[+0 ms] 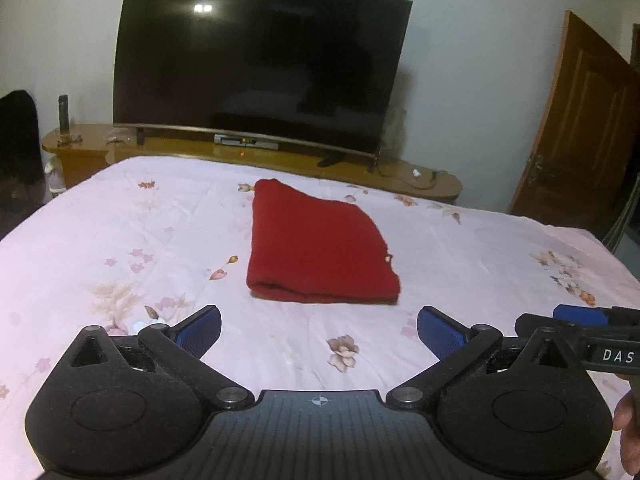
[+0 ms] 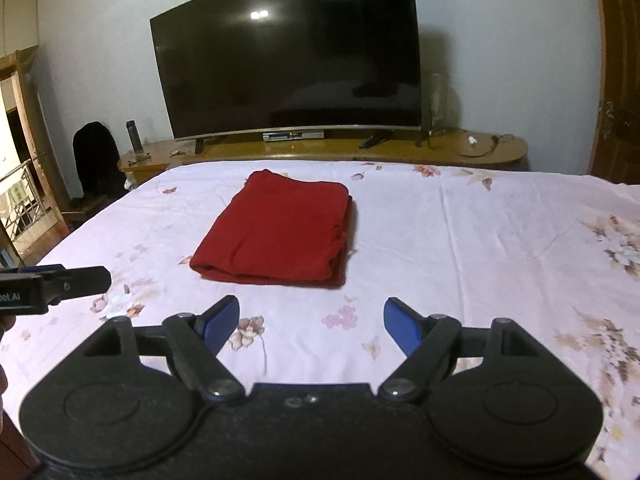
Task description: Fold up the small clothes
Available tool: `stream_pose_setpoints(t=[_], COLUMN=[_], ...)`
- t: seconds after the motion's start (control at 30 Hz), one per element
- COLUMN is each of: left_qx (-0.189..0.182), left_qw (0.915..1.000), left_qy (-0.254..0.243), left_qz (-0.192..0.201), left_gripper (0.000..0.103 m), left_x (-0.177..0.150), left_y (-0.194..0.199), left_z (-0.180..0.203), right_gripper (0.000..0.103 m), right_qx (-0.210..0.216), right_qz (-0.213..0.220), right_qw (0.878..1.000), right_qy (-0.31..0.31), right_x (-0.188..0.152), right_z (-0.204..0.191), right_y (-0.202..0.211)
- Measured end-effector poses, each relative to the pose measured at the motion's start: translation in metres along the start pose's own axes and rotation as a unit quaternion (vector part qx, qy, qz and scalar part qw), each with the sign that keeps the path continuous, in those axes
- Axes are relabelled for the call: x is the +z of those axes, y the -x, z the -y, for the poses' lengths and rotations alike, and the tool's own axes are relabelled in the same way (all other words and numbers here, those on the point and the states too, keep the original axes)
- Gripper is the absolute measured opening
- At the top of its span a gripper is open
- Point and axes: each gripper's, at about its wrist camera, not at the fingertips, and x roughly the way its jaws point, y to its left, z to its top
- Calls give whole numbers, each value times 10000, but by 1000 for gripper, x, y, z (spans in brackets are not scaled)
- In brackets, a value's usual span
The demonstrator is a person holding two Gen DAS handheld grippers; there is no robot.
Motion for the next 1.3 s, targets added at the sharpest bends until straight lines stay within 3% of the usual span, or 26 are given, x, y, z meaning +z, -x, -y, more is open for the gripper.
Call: stream_pose_setpoints(t=[0.37,1.3], left_qx=[-20,35], left_qw=[9995,9994], left_qy=[-155,-257], left_qz=[291,243], left_gripper=[103,103], left_x=[-6,1], left_y=[44,42], left_z=[20,20], right_gripper=[79,80], right_qx=[-47,-52], right_qz=[348,350], right_qw=[9994,9994], right_qy=[-42,26], right_x=[-5,0], right_z=[-4,-13], right_y=[43,36])
